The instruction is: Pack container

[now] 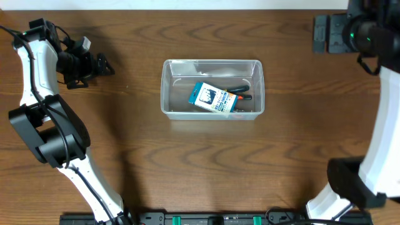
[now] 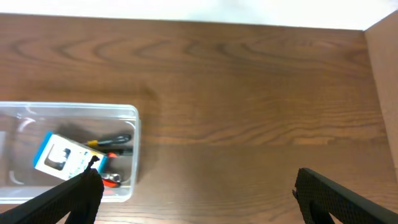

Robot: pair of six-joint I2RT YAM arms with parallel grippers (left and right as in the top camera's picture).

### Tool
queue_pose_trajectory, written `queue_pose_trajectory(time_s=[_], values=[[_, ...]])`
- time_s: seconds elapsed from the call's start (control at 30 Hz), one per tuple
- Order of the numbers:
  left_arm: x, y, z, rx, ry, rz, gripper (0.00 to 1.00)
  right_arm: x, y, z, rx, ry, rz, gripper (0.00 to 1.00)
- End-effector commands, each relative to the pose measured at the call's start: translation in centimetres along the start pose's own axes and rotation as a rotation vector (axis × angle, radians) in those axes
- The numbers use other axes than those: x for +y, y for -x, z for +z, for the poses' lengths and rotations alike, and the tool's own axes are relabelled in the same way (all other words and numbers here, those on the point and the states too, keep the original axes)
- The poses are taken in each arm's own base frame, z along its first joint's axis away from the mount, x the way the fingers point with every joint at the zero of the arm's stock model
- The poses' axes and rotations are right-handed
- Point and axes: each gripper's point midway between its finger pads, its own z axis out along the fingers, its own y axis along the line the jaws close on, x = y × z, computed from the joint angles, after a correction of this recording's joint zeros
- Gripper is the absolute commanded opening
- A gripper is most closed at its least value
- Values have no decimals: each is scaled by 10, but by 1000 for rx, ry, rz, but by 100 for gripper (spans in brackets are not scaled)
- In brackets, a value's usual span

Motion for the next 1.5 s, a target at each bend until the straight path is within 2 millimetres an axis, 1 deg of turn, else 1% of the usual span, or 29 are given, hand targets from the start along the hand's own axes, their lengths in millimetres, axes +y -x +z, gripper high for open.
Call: queue_pose_trajectory(time_s=[0.0,0.03,0.1,0.13,0.2,0.27,0.3,0.37,0.5,0.6,0.67,0.73,0.87,1.03,1.17,1.37,1.47], values=[[-5,6,-17,-43,12,19,98,-17,-13,-59,-103,-34,97,99],[-5,6,-17,-43,12,19,98,-22,-18,-67,-112,-49,110,99],[-5,6,-17,-43,12,19,98,-31,-36,-85,-122,-85,138,99],[-5,6,-17,-43,12,19,98,-33,-46,-90,-117,-90,140,99],[-5,6,-17,-43,12,19,98,-36,-71,-98,-93,-97,142,99],[-5,6,-17,-43,12,18,98,-38,-92,-100,-67,-103,149,99],[-5,6,-17,-43,12,19,98,-39,-105,-101,-50,-105,164,99],[-5,6,-17,-43,12,19,98,-39,-123,-99,-33,-105,198,99],[-5,6,-17,-43,12,19,98,-37,-148,-88,-40,-91,247,99],[-5,6,-17,-43,12,19,98,-30,-158,-78,-72,-54,255,99],[-5,6,-17,-43,12,19,98,-23,-160,-72,-125,-6,261,99],[-5,6,-17,-43,12,19,98,-21,-163,-69,-187,17,269,99],[-5,6,-17,-43,12,19,98,-22,-170,-73,-300,32,284,99],[-5,6,-17,-43,12,19,98,-24,-186,-77,-336,37,290,99],[-5,6,-17,-43,12,19,98,-25,-198,-82,-372,51,326,99],[-5,6,-17,-43,12,19,98,-25,-204,-83,-375,52,327,99],[-5,6,-17,-43,12,19,98,-25,-212,-81,-341,46,323,99]])
